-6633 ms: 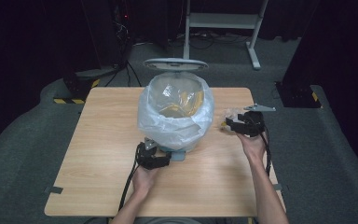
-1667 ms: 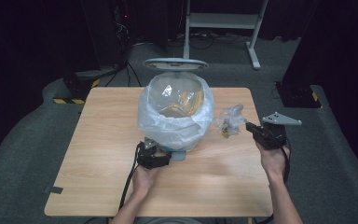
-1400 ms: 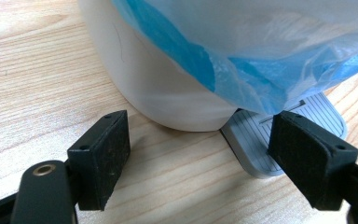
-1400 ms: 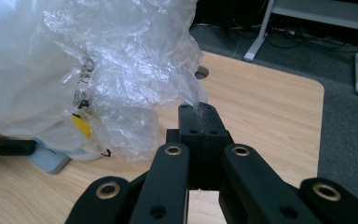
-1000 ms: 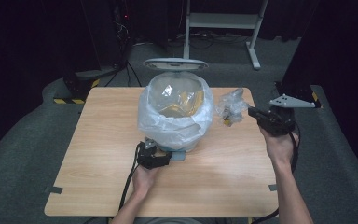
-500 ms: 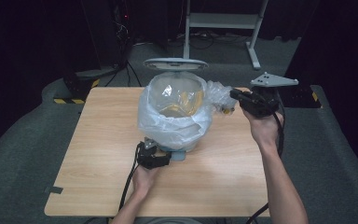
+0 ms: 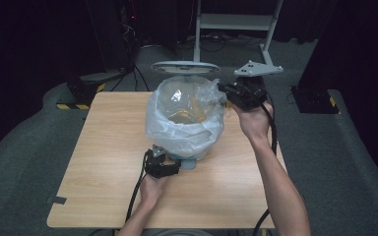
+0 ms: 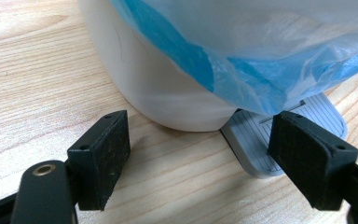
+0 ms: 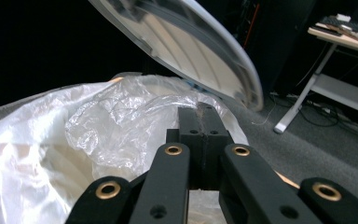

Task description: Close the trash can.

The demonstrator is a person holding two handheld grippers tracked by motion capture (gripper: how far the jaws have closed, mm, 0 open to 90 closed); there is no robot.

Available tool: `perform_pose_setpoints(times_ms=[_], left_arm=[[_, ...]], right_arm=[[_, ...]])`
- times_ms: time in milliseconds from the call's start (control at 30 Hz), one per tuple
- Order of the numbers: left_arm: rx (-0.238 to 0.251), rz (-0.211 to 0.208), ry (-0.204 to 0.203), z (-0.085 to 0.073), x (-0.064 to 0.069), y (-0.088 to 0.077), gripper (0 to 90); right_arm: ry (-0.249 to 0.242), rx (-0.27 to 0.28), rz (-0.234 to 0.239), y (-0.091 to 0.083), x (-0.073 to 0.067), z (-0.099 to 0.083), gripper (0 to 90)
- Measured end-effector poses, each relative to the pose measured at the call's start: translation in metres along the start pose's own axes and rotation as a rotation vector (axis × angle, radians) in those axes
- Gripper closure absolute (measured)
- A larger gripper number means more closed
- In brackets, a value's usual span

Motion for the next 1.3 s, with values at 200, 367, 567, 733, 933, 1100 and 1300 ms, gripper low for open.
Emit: perform_pose_setpoints(times_ms=[200,367,567,733,933,1100,1300], left_arm=[[-0.001,0.0,-0.006,0.0,0.0,0.0,20.7],[-0.001,0.001,-0.003,0.0,0.0,0.0,20.7],[-0.001,0.0,-0.004,0.0,0.0,0.0,20.8],[-0.001,-0.002,-0.005,0.0,0.0,0.0,20.9],[-0.002,-0.004,-0.007,0.0,-0.001,0.0,20.9],[-0.002,-0.005,-0.008,0.0,-0.001,0.0,20.9],[-0.001,-0.005,-0.011,0.0,0.0,0.0,20.9]], right_arm=[[-0.025,0.014,0.003,0.019,-0.014,0.012,90.0],[-0.044,0.016,0.008,0.033,-0.023,0.019,90.0],[-0.112,-0.056,-0.003,0.055,-0.034,0.019,90.0],[-0.16,-0.158,-0.014,0.07,-0.037,0.01,90.0],[-0.147,-0.24,0.017,0.083,-0.034,0.001,90.0],[-0.088,-0.317,0.064,0.09,-0.028,-0.01,71.4],[-0.055,-0.273,0.068,0.077,-0.025,-0.008,61.2]])
Point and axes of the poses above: each handheld gripper's, and its own axes: y roughly forward along the jaws, z roughly out of its top, x roughly to its right, the point moved 2 cm from there along y, roughly forward along the jaws, and after that the axes turned 11 degrees about -y, right-handed, at the moved point
